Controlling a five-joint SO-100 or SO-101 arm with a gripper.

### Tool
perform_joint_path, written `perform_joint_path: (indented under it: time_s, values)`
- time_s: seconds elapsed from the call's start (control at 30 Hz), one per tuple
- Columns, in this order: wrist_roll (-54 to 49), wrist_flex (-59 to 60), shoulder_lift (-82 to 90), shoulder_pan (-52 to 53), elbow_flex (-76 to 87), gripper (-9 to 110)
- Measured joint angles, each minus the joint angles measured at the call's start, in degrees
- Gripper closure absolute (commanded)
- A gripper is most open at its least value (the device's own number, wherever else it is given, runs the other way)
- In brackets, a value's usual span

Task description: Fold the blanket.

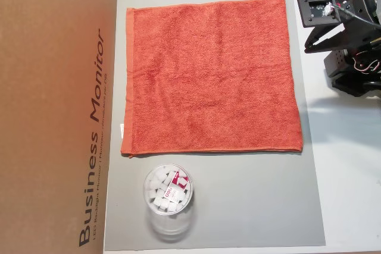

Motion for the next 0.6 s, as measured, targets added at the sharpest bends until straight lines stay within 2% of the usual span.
perform_joint_path:
  time_s: [0.27, 0.6]
  values:
    - [-7.1, 0.0, -5.4, -4.4, -7.6, 102]
    - [-7.6, 0.0, -9.9, -15.0, -12.2, 101]
